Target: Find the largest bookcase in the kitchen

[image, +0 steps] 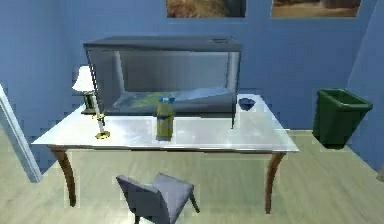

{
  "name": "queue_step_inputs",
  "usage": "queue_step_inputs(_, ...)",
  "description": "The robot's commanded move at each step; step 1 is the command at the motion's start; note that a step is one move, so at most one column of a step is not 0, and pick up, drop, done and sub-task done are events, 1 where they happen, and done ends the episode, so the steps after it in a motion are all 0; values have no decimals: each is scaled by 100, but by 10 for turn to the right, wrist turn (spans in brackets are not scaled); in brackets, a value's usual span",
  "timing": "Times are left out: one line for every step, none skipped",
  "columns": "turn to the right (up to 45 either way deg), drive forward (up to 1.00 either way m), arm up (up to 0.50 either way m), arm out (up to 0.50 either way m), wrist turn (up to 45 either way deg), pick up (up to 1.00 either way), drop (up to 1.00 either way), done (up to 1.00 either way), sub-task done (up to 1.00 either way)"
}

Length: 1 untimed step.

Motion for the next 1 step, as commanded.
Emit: queue_step_inputs(-450, 0, 0, 0, 0, 0, 0, 0, 0)
